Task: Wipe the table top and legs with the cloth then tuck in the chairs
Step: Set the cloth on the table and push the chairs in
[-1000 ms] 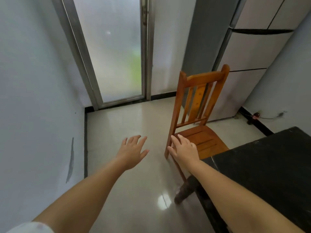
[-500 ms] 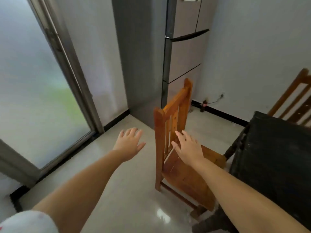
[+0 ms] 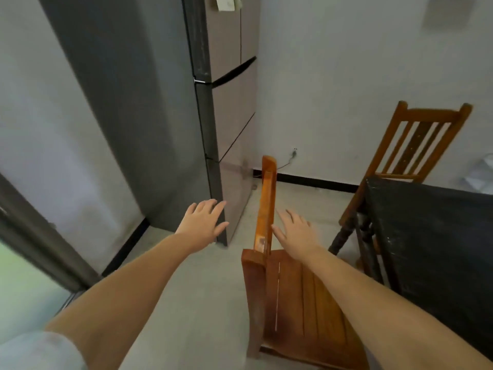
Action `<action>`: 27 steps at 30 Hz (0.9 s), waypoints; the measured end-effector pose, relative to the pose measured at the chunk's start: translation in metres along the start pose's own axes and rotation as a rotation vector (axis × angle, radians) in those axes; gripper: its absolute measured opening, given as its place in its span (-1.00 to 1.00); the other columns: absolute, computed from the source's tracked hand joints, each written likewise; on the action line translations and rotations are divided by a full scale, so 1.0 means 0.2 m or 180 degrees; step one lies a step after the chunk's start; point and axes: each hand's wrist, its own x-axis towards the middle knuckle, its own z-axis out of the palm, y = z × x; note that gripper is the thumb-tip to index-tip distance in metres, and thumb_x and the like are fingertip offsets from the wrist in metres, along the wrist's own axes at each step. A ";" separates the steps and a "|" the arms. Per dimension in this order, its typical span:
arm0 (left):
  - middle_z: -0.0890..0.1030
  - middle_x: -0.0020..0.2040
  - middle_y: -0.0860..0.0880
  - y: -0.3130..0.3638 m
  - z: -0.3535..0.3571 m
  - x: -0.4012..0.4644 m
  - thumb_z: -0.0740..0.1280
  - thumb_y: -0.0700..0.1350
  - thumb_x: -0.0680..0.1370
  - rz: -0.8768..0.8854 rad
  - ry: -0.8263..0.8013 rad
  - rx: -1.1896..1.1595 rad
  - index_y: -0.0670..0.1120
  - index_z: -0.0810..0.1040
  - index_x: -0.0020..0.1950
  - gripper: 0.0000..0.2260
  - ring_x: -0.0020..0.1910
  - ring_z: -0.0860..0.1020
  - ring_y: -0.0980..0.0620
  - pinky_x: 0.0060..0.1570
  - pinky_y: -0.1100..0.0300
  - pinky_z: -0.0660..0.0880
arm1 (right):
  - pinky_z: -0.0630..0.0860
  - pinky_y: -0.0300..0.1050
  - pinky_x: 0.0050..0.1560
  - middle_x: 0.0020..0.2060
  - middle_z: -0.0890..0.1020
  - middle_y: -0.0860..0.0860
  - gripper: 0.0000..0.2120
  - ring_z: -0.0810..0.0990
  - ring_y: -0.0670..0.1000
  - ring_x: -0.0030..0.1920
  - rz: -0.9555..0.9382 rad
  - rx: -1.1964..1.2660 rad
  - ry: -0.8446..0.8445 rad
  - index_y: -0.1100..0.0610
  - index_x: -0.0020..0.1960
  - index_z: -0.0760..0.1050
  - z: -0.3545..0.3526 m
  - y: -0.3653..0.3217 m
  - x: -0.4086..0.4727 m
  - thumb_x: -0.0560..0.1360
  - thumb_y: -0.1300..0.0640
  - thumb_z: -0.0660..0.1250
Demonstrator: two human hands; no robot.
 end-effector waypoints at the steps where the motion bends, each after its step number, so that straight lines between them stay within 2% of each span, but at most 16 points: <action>1: 0.19 0.47 -0.07 -0.03 0.00 0.07 0.01 0.14 0.61 0.0195 0.0007 0.0013 -0.02 0.02 0.51 -0.49 0.45 0.15 -0.05 0.43 -0.01 0.07 | 0.12 0.10 0.44 0.50 0.15 0.05 -0.48 0.13 0.11 0.48 0.0060 -0.0032 0.0023 -0.05 0.50 0.01 -0.01 -0.01 0.05 0.60 -0.18 -0.05; 7: 0.14 0.49 -0.06 -0.12 0.05 0.55 0.04 0.17 0.59 0.1395 -0.0066 0.0023 -0.01 0.01 0.51 -0.46 0.47 0.11 -0.03 0.45 0.00 0.01 | 0.16 0.06 0.41 0.48 0.19 0.05 -0.49 0.19 0.08 0.46 0.0893 -0.0043 0.0372 -0.02 0.50 0.05 -0.04 -0.11 0.22 0.60 -0.16 -0.02; 9: 0.14 0.50 -0.07 -0.15 0.05 0.67 0.06 0.17 0.58 0.1829 -0.0021 -0.0086 0.00 0.01 0.51 -0.45 0.47 0.10 -0.03 0.44 0.01 -0.01 | 0.21 0.05 0.39 0.46 0.24 0.04 -0.52 0.24 0.06 0.44 0.1202 0.0246 0.0482 -0.03 0.49 0.09 -0.06 -0.19 0.22 0.60 -0.12 0.01; 13: 0.08 0.51 -0.07 -0.15 0.04 0.84 0.11 0.18 0.57 0.2752 -0.0073 -0.0078 0.02 -0.01 0.51 -0.41 0.48 0.05 -0.04 0.46 -0.04 -0.03 | 0.24 0.07 0.37 0.41 0.34 0.04 -0.55 0.32 0.07 0.40 0.1933 0.1352 -0.0028 -0.04 0.45 0.18 -0.13 -0.38 0.18 0.61 -0.15 -0.02; 16: 0.09 0.51 -0.07 -0.12 0.03 0.95 0.14 0.17 0.56 0.3267 -0.0092 0.0028 0.01 0.01 0.51 -0.40 0.49 0.03 -0.04 0.46 -0.01 -0.08 | 0.30 0.16 0.34 0.37 0.40 0.05 -0.48 0.39 0.13 0.35 0.2601 0.1472 -0.0577 -0.01 0.43 0.23 -0.15 -0.48 0.16 0.56 -0.24 0.00; 18: 0.13 0.50 -0.08 -0.09 0.03 1.00 0.15 0.17 0.55 0.3559 -0.0059 0.0068 0.00 0.05 0.50 -0.41 0.48 0.07 -0.05 0.45 0.01 -0.08 | 0.35 0.15 0.31 0.33 0.44 0.07 -0.49 0.42 0.14 0.31 0.2840 0.1366 -0.0769 0.03 0.40 0.27 -0.12 -0.53 0.15 0.55 -0.21 0.09; 20: 0.18 0.48 -0.08 -0.06 0.02 1.04 0.16 0.15 0.56 0.3770 0.0063 0.0142 -0.02 0.10 0.48 -0.44 0.46 0.12 -0.05 0.45 0.00 -0.06 | 0.42 0.06 0.21 0.25 0.49 0.10 -0.56 0.48 0.14 0.23 0.3051 0.1127 -0.0610 0.09 0.35 0.32 -0.07 -0.56 0.17 0.55 -0.10 0.18; 22: 0.25 0.45 -0.06 -0.03 0.02 1.10 0.18 0.14 0.55 0.4043 0.0217 0.0150 -0.04 0.16 0.46 -0.46 0.45 0.16 -0.04 0.45 0.00 -0.05 | 0.49 -0.04 0.03 0.11 0.54 0.09 -0.64 0.54 0.11 0.09 0.3448 0.1046 -0.0236 0.12 0.28 0.36 -0.02 -0.60 0.20 0.55 -0.03 0.22; 25: 0.33 0.39 -0.04 0.03 0.03 1.16 0.20 0.14 0.54 0.4264 -0.0023 0.0085 -0.03 0.24 0.41 -0.51 0.40 0.24 -0.03 0.44 0.00 0.01 | 0.46 -0.13 -0.25 -0.17 0.52 0.00 -0.77 0.54 0.02 -0.18 0.3759 0.0627 0.0178 0.07 0.06 0.38 0.03 -0.64 0.22 0.52 -0.06 0.26; 27: 0.41 0.30 -0.03 0.06 0.05 1.20 0.22 0.14 0.53 0.4391 -0.0099 -0.0022 -0.02 0.33 0.31 -0.59 0.33 0.32 -0.03 0.42 0.02 0.11 | 0.39 -0.18 -0.33 -0.24 0.48 -0.04 -0.78 0.50 -0.02 -0.25 0.3793 0.0279 0.0368 0.01 -0.04 0.33 0.04 -0.67 0.21 0.51 -0.12 0.26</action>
